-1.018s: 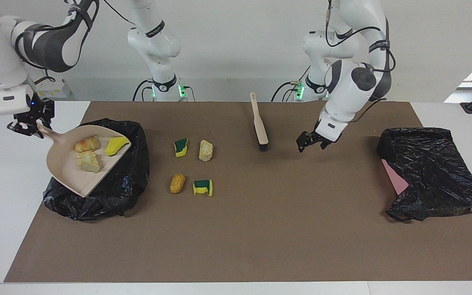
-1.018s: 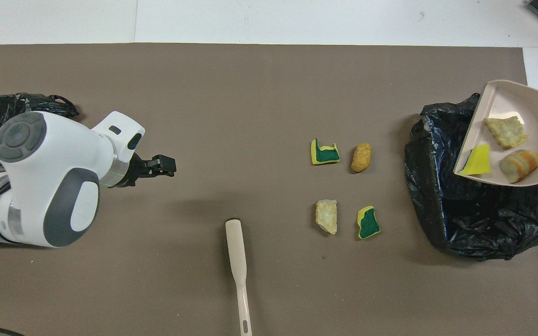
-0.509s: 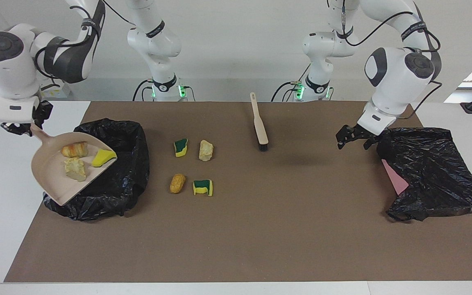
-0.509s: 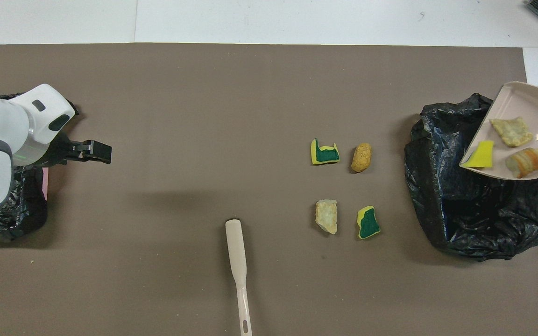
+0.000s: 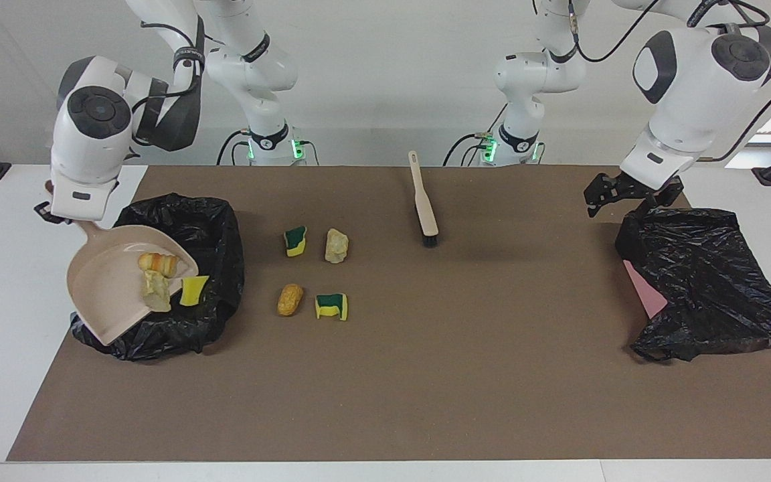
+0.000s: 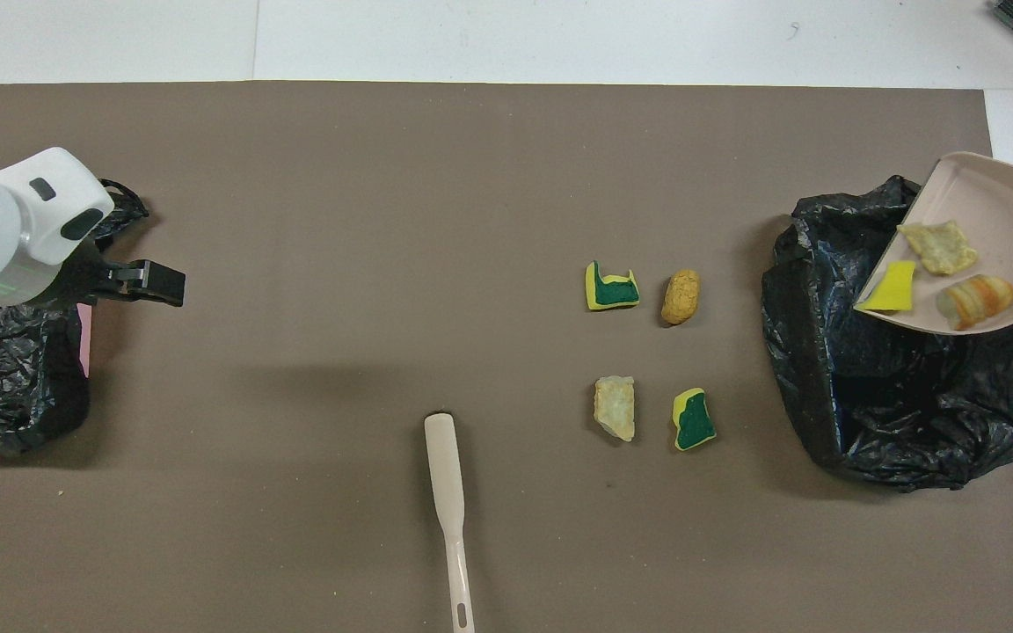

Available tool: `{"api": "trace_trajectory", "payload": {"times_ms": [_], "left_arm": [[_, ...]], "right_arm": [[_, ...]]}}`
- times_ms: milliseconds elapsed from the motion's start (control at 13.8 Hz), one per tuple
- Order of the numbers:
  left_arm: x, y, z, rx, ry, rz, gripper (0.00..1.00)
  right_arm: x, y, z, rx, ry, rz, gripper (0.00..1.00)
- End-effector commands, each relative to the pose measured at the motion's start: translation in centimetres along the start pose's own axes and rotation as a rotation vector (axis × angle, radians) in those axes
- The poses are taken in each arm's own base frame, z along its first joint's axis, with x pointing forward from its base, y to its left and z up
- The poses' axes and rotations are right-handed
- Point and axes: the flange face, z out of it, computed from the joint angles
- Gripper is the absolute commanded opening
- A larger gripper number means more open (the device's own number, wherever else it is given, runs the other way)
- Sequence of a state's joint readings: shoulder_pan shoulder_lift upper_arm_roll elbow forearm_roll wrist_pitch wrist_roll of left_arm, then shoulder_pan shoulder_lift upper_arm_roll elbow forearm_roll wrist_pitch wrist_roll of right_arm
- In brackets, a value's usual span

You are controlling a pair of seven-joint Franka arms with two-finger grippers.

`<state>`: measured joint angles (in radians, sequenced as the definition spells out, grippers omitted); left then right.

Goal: Sweep and dump trash in bin

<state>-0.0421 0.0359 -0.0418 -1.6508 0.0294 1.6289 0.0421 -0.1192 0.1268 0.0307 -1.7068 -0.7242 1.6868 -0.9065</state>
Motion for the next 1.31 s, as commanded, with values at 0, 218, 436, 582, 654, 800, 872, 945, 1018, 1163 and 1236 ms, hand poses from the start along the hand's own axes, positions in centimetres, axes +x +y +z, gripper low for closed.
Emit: {"api": "trace_trajectory", "payload": {"times_ms": [0, 218, 436, 582, 654, 800, 872, 945, 1018, 1163, 1236], "left_arm": [[-1.4, -1.6, -0.3, 0.02, -0.02, -0.002, 1.0], [-1.7, -1.6, -0.8, 0.022, -0.001, 0.0, 1.0], [-1.8, -2.0, -2.0, 0.025, -0.034, 0.041, 1.0], [-1.4, -1.8, -2.3, 0.012, -0.021, 0.059, 1.0], [-1.2, -1.8, -2.4, 0.005, -0.002, 0.047, 1.0], [-0.7, -2.0, -2.7, 0.008, 0.059, 0.044, 1.0], [-0.6, -2.7, -2.6, -0.003, 0.072, 0.029, 1.0], [-0.2, -2.7, -2.8, -0.023, 0.103, 0.019, 1.0], [-0.2, -2.8, -2.7, -0.026, 0.107, 0.018, 1.0], [-0.4, -3.3, -2.5, -0.027, 0.09, 0.01, 1.0], [-0.6, -3.3, -2.5, -0.026, 0.079, 0.012, 1.0]], "right_arm": [[0.5, -0.6, -1.3, -0.035, -0.072, 0.004, 0.0], [0.9, -0.7, -2.1, -0.061, -0.094, -0.008, 0.0], [0.8, -0.4, -2.4, -0.093, -0.122, -0.016, 0.0], [0.6, -0.2, -2.5, -0.102, -0.131, -0.018, 0.0], [0.5, -0.1, -2.7, -0.107, -0.131, -0.018, 0.0], [0.4, -0.1, -3.2, -0.112, -0.133, -0.014, 0.0], [0.6, -0.2, -3.9, -0.131, -0.14, -0.021, 0.0], [0.5, -0.2, -4.2, -0.146, -0.155, -0.026, 0.0], [0.1, -0.1, -4.4, -0.15, -0.164, -0.043, 0.0], [-1.2, 0.7, -4.8, -0.158, -0.17, -0.053, 0.0], [-1.6, 0.9, -5.3, -0.169, -0.19, -0.088, 0.0]]}}
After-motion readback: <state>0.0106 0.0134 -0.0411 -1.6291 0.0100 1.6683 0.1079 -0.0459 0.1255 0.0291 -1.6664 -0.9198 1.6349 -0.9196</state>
